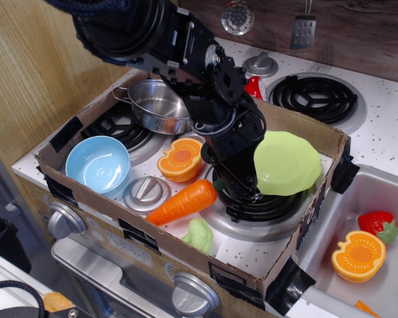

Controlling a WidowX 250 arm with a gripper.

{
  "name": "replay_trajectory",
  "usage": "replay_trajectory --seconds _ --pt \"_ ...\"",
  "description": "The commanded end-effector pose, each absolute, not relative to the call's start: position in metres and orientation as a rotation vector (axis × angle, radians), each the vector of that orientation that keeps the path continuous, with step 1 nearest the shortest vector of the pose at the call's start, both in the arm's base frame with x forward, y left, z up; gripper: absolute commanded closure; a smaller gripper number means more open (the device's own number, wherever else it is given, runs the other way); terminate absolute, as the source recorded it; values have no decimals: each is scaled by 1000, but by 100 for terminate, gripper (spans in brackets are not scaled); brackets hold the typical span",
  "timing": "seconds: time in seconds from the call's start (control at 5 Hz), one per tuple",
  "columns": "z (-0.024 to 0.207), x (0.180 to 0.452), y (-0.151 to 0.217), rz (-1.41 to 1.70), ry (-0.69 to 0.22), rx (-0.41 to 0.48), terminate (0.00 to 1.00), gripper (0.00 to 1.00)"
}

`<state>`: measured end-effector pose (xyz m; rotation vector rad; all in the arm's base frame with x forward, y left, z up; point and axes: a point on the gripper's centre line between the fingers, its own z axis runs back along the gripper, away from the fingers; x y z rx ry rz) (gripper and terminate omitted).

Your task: Put carrot on plate

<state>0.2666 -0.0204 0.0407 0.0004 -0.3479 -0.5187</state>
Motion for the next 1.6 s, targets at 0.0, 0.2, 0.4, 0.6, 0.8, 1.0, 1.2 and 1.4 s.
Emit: replay_trajectory --seconds 0.0,0.2,0.4,0.6,0.8,1.0,1.2,1.4 --pt "74 280 -23 -522 -355 28 0 100" --pt "82 302 -27 -565 -370 50 0 100" --pt "80 322 -33 -586 -369 26 0 100" --pt "78 339 -45 -582 -360 11 0 100" --pt "76 346 -59 -562 -357 19 0 100" --pt "75 349 -75 -533 -343 25 0 100" --pt "74 353 -87 -518 -339 33 0 100" --pt "66 363 -90 -525 -341 3 0 100"
